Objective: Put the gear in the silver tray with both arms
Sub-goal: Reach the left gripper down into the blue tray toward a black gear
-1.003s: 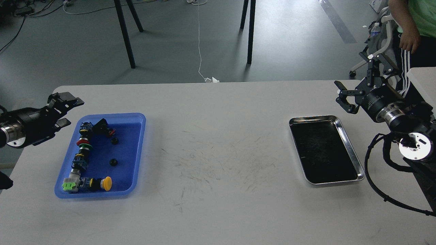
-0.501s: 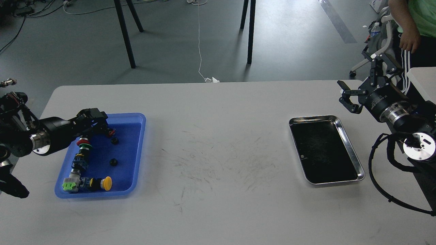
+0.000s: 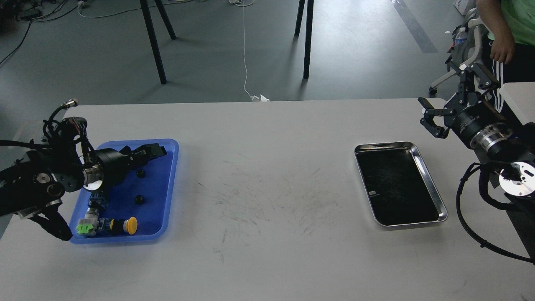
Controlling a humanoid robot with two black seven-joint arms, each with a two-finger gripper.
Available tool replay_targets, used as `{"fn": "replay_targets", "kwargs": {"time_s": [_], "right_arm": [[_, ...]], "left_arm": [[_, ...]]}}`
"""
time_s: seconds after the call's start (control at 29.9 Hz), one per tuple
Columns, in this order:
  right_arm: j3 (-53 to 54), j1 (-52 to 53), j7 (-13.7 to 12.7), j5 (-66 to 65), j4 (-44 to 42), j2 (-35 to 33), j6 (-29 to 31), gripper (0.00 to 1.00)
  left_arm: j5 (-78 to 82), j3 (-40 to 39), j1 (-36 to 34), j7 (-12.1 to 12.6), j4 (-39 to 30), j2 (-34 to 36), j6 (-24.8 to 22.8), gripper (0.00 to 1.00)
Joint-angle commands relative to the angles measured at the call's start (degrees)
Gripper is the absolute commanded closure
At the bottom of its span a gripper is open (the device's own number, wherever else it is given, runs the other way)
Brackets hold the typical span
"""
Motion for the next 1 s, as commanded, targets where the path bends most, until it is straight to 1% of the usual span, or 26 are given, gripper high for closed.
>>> {"fn": "replay_targets", "kwargs": {"time_s": [0.0,0.07,0.13,0.17,0.23,0.4,0.5,0.6,0.67,0.77,0.87,0.97], "right_arm": [[-0.03,0.01,0.00,-0.04,-0.12,-0.01,0.00,0.01],[-0.03,0.01,0.00,-0.04,-0.21,0.08,0.09,0.01],[-0.21,0.01,0.00,-0.04,-0.30,0.08,0.09,0.01],[-0.21,0.09,0.00,-0.04,-0.30,0.08,0.09,0.01],[-0.30,0.27,0.00,-0.04,-0.30,0.08,0.09,0.01],[-0.47,0.27,0.00,-0.04,-0.21,0.08,0.18,0.01],[-0.38,0.27,0.00,-0.04,-0.30,0.08,0.18,0.01],[-0.30,0.18,0.00,-0.04,-0.12,0.08,0.18,0.01],[-0.21,0.09,0.00,-0.04,-0.12,0.08,0.18,0.01],[-0.12,0.01,0.08,-0.04,-0.12,0.08,0.18,0.01],[-0.03,0.01,0.09,-0.04,-0.12,0.17,0.18,0.01],[0.06,0.01,0.09,-0.04,-0.12,0.17,0.18,0.01]], "left_arm": [[2.53,1.31,-0.76,-1.22,0.43,-0.03,0.01,0.32],[3.23,2.28,-0.85,-1.48,0.78,0.05,0.27,0.30],[3.76,3.07,-0.85,-2.44,0.78,0.40,-0.25,0.24],[4.20,3.33,-1.03,-3.58,0.44,0.84,-0.34,0.21],[4.64,3.60,-2.08,-5.52,0.43,1.37,-0.34,0.20],[7.54,5.35,-2.52,-6.49,1.13,0.85,0.01,0.15],[9.12,5.79,-2.79,-7.37,1.40,0.67,0.27,0.15],[13.77,7.64,-2.26,-7.72,2.27,-1.17,2.11,0.15],[16.49,9.22,-1.91,-7.64,4.81,-1.53,3.08,0.15],[20.10,9.75,-1.47,-7.72,6.50,-1.88,3.52,0.15],[20.90,9.84,-1.38,-7.64,6.67,-2.84,4.49,0.15],[21.08,10.10,-0.24,-7.64,8.69,-3.19,5.72,0.15]]}}
